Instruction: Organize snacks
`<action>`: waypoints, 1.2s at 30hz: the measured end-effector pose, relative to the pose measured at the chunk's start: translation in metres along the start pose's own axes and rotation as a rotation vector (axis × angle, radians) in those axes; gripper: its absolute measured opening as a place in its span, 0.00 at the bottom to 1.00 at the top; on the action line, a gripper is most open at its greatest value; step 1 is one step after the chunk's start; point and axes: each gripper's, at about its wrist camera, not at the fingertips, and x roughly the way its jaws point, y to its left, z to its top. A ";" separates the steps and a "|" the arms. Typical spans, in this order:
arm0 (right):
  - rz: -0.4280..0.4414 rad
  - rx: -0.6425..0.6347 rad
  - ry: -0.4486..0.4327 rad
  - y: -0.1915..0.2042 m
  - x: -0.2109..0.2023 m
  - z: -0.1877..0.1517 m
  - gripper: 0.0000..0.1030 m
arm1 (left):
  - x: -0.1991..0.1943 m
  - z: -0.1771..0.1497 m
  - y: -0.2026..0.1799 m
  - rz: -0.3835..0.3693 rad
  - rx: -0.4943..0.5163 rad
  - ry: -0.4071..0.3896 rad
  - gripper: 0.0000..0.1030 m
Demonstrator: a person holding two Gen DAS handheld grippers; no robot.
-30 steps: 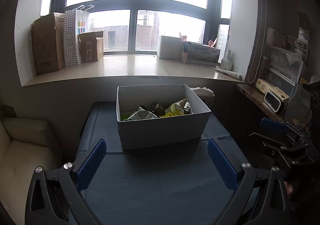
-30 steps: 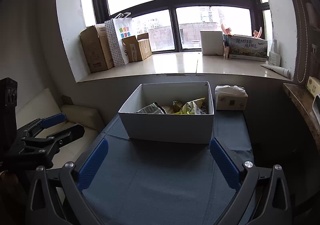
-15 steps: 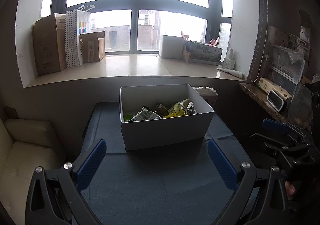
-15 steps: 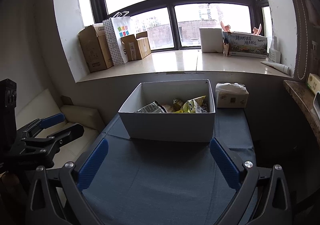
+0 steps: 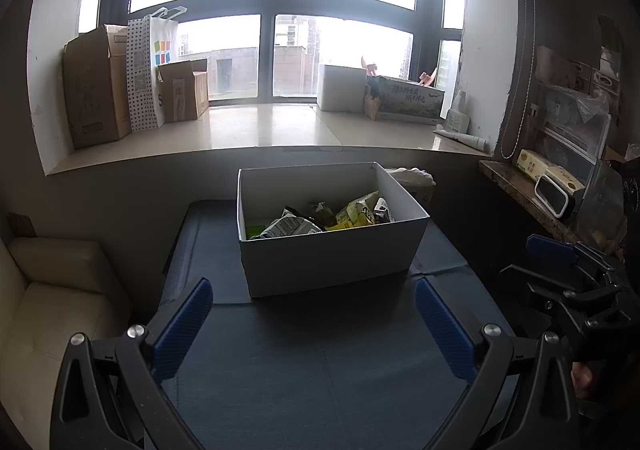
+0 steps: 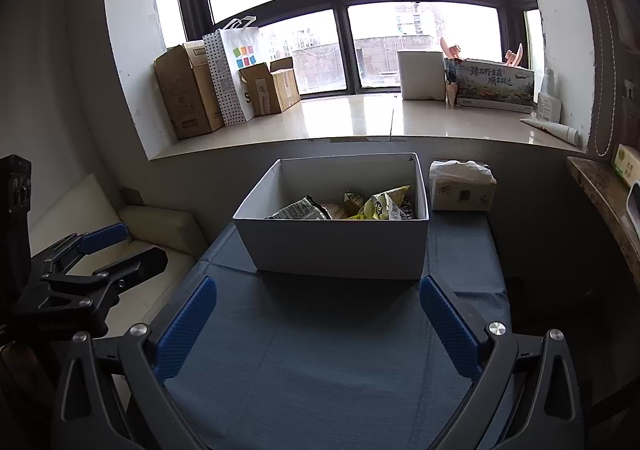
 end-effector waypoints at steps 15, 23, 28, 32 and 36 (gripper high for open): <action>0.004 -0.006 0.000 0.003 -0.001 -0.001 1.00 | 0.001 0.000 -0.001 -0.002 0.000 0.006 1.00; -0.001 -0.008 0.002 0.003 0.000 -0.001 1.00 | 0.002 0.000 -0.001 -0.006 0.001 0.015 1.00; 0.004 -0.013 0.001 0.005 -0.001 -0.001 1.00 | 0.003 0.000 -0.003 -0.008 0.008 0.018 1.00; 0.003 -0.017 -0.002 0.006 -0.003 0.000 1.00 | 0.004 0.000 -0.003 -0.015 0.009 0.021 1.00; 0.004 -0.018 -0.002 0.005 -0.002 0.000 1.00 | 0.003 -0.001 -0.002 -0.015 0.005 0.018 1.00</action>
